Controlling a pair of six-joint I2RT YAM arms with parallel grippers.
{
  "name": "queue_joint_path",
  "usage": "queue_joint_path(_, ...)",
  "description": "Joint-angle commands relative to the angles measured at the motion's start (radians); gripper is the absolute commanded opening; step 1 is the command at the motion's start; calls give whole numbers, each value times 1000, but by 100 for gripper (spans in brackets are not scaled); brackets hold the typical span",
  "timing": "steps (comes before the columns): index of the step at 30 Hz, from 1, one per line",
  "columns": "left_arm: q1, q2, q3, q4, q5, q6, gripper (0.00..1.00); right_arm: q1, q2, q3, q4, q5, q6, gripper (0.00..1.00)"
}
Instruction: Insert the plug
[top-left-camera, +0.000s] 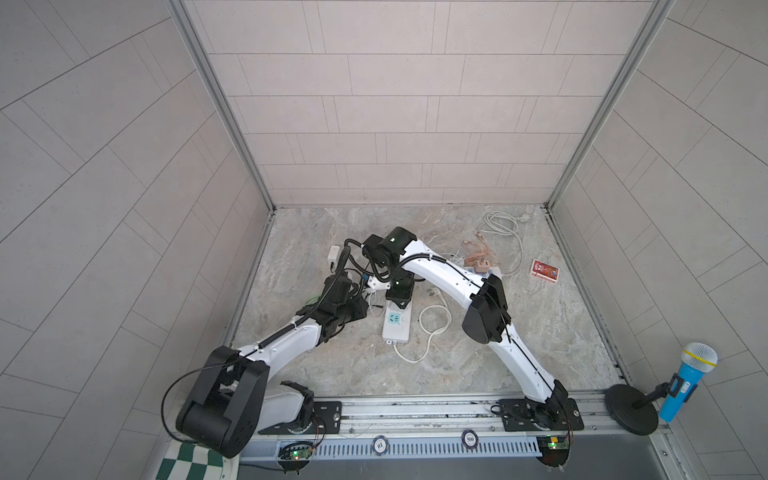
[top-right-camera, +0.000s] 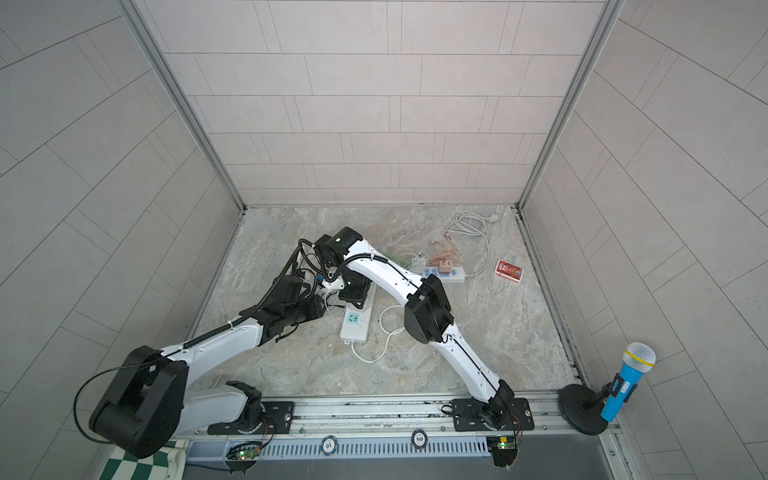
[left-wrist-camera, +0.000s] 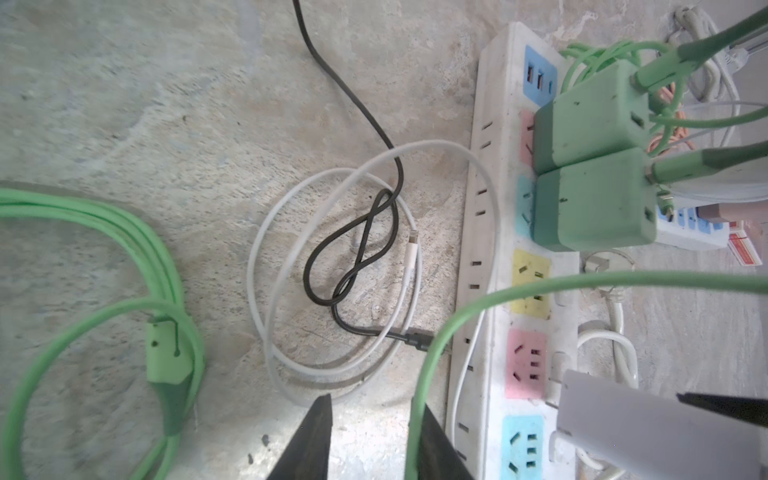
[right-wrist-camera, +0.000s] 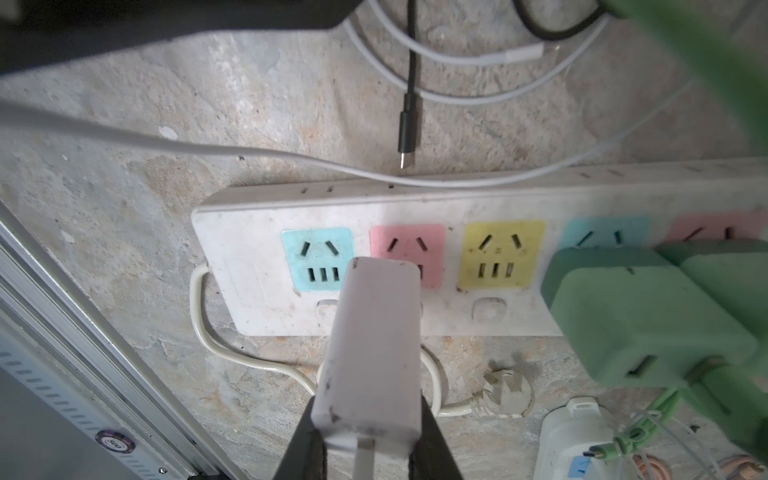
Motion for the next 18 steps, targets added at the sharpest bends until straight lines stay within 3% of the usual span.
queue_joint_path(1, 9, -12, -20, -21, -32, 15, 37, 10, -14, 3, -26, -2, -6, 0)
queue_joint_path(18, 30, -67, -40, -43, -46, 21, 37, 10, 16, 54, 49, 78, -16, 0)
